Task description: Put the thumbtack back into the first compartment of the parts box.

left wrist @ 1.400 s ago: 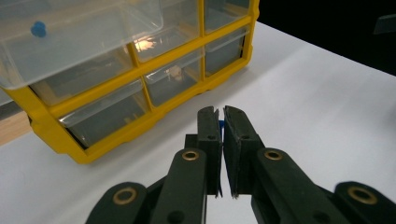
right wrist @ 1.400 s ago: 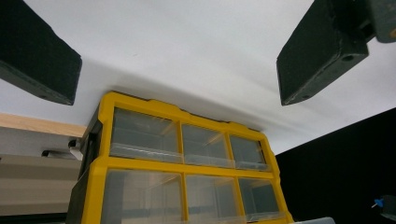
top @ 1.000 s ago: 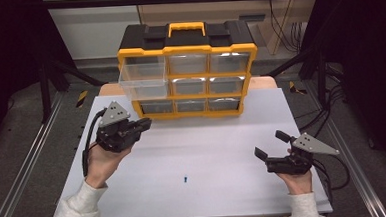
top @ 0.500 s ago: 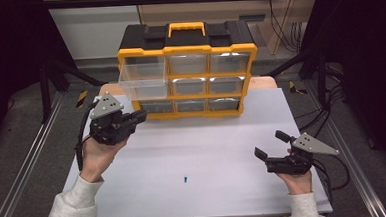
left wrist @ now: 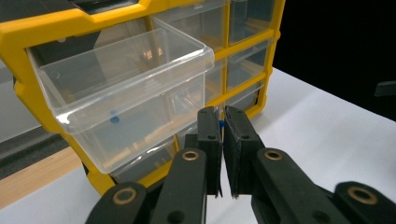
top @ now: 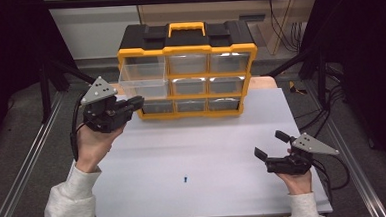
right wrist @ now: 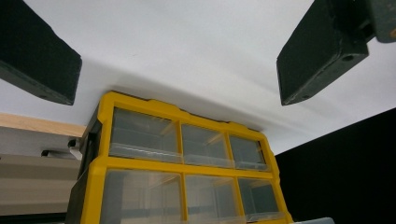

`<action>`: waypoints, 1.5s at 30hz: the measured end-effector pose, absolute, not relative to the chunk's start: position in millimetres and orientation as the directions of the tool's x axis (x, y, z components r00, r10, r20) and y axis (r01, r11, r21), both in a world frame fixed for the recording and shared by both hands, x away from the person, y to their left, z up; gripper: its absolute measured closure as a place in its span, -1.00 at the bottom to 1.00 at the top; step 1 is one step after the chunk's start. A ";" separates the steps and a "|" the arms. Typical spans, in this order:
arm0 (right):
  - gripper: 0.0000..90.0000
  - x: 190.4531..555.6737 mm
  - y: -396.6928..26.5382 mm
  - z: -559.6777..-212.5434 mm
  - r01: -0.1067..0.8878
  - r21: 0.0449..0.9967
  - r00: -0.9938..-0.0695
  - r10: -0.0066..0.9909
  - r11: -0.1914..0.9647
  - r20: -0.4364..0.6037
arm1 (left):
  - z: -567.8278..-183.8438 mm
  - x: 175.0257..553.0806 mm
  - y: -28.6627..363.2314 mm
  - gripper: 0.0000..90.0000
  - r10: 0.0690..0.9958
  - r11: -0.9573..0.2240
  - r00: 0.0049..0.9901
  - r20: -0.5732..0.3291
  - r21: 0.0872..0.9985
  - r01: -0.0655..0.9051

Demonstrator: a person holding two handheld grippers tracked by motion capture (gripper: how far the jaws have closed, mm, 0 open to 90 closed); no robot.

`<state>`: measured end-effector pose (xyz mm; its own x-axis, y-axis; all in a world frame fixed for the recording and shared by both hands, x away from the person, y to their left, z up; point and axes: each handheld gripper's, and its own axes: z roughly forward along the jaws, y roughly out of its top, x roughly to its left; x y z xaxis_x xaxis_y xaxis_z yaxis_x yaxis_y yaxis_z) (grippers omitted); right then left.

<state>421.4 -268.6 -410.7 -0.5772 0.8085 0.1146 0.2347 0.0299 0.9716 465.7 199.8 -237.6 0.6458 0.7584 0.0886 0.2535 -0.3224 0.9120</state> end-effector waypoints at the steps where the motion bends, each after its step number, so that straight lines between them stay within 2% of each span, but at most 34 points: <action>1: -0.99 421.3 -268.6 -410.6 0.236 0.971 -0.577 0.809 0.030 0.115 | -235.8 466.6 199.4 0.89 0.759 -0.322 0.645 0.090 0.913 0.252; 16: -0.99 421.4 -268.9 -410.6 0.233 0.972 -0.575 0.810 0.029 0.114 | -212.3 474.6 196.3 0.89 0.779 -0.326 0.616 0.115 0.914 0.241; 45: -0.99 421.2 -270.0 -410.0 0.234 0.972 -0.575 0.810 0.028 0.116 | -197.2 515.5 191.2 0.89 0.818 -0.326 0.558 0.141 0.912 0.248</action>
